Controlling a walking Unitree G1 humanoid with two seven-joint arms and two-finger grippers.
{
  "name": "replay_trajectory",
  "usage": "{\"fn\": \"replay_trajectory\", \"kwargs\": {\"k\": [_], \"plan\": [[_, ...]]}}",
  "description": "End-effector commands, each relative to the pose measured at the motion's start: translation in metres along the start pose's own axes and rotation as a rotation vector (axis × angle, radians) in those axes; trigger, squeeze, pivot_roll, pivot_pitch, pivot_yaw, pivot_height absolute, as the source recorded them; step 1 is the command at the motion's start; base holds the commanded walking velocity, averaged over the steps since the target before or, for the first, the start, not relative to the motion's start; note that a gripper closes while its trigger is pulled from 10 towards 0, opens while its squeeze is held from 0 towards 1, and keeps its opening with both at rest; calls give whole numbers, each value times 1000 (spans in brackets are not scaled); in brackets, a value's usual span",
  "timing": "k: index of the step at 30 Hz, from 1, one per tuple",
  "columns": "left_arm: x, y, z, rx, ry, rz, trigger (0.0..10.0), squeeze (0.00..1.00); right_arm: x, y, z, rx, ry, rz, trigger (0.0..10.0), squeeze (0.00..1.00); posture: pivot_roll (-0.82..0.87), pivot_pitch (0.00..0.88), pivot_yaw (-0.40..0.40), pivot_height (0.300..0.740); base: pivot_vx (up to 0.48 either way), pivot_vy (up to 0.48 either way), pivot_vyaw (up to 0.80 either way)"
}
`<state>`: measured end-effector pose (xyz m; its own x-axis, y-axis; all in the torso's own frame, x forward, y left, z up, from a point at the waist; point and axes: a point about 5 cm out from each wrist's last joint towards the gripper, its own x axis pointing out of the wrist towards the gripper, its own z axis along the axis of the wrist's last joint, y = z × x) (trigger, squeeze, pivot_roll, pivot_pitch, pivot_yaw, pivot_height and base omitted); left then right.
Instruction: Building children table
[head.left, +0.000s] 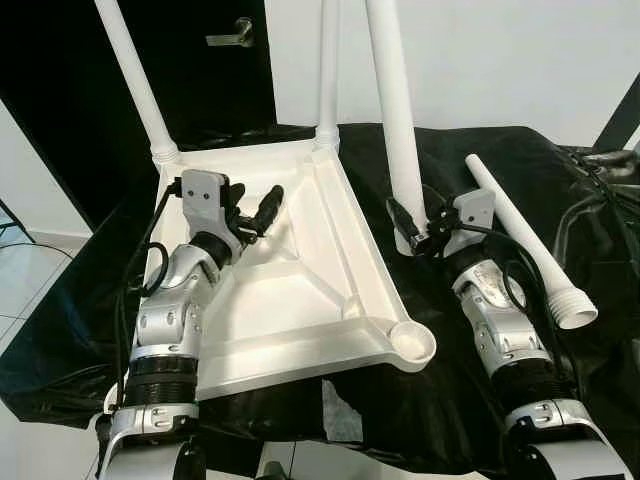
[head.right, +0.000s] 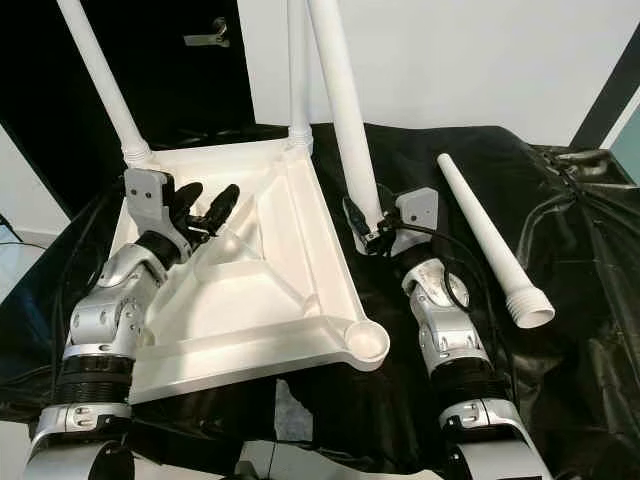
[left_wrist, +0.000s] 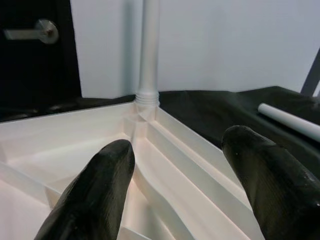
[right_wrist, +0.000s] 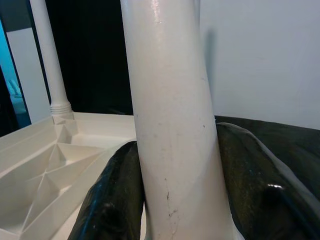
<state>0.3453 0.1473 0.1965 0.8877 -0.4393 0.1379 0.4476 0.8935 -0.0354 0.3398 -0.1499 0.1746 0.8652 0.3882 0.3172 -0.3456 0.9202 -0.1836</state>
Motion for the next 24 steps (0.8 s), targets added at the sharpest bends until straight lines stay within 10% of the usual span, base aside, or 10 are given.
{"fn": "replay_trajectory", "kwargs": {"k": [1, 24], "plan": [[4, -3, -3, -4, 29, -5, 10000, 0, 4, -1, 4, -5, -23, 10, 10000, 0, 99, 0, 9, 740, 0, 0, 0], [15, -26, 3, -89, -16, -169, 10000, 0, 5, 24, -1, 22, -29, 76, 10000, 0, 89, 0, -3, 740, 0, 0, 0]]}}
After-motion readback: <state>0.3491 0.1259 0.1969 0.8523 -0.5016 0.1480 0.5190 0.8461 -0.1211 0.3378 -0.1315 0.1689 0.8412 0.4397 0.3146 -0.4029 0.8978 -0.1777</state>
